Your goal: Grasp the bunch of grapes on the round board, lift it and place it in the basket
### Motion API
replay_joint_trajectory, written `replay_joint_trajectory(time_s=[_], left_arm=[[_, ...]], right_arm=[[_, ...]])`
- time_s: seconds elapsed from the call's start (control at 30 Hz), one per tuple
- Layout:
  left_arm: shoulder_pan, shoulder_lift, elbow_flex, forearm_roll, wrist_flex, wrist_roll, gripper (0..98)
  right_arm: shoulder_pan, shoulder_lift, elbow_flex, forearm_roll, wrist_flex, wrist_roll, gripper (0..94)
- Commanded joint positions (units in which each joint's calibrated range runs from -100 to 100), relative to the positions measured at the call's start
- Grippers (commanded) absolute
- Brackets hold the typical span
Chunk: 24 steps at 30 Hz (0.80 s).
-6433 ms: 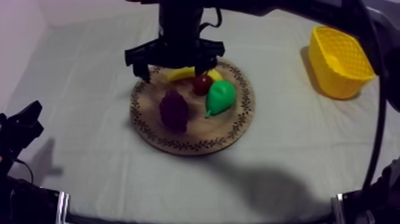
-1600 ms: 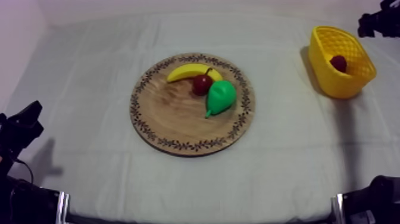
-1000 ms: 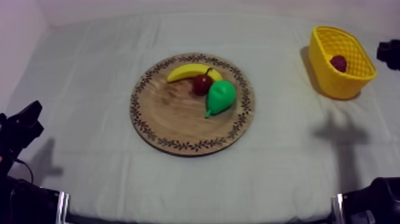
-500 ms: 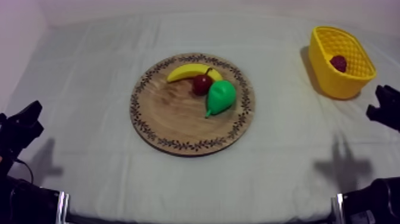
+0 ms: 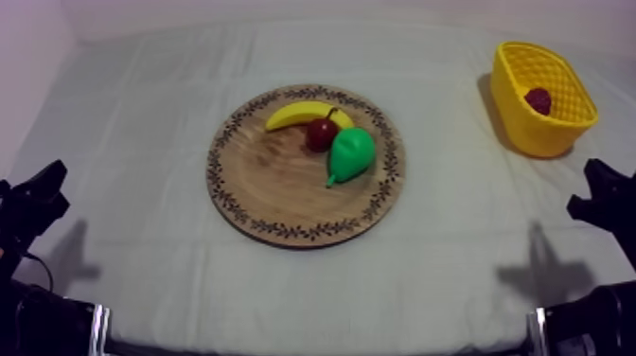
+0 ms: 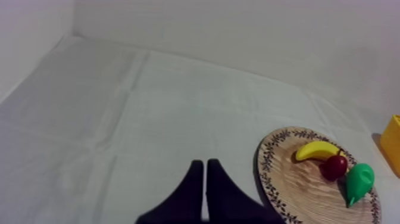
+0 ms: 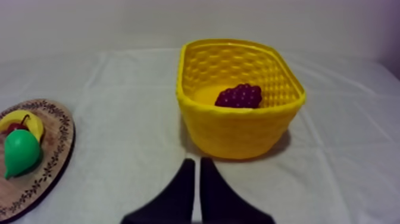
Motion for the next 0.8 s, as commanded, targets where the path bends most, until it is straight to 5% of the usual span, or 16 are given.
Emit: replay_joint_trajectory(time_s=[0.0, 0.43, 0.57, 0.77], left_arm=[[0.00, 0.00, -0.02, -0.04, -0.05, -0.01, 0.1], [0.00, 0.00, -0.02, -0.04, -0.05, -0.01, 0.1], [0.00, 0.00, -0.02, -0.04, -0.05, -0.01, 0.1], [0.00, 0.00, -0.02, -0.04, -0.05, -0.01, 0.1]], right_arm=[[-0.23, -0.23, 0.10, -0.77, 1.06, -0.31, 0.6], [-1.58, -0.39, 0.20, -0.61, 4.47, -6.19, 0.6], [-1.85, -0.39, 0.20, -0.14, 5.26, -3.57, 0.6], [-1.92, -0.39, 0.20, 0.13, 5.84, 6.28, 0.5]])
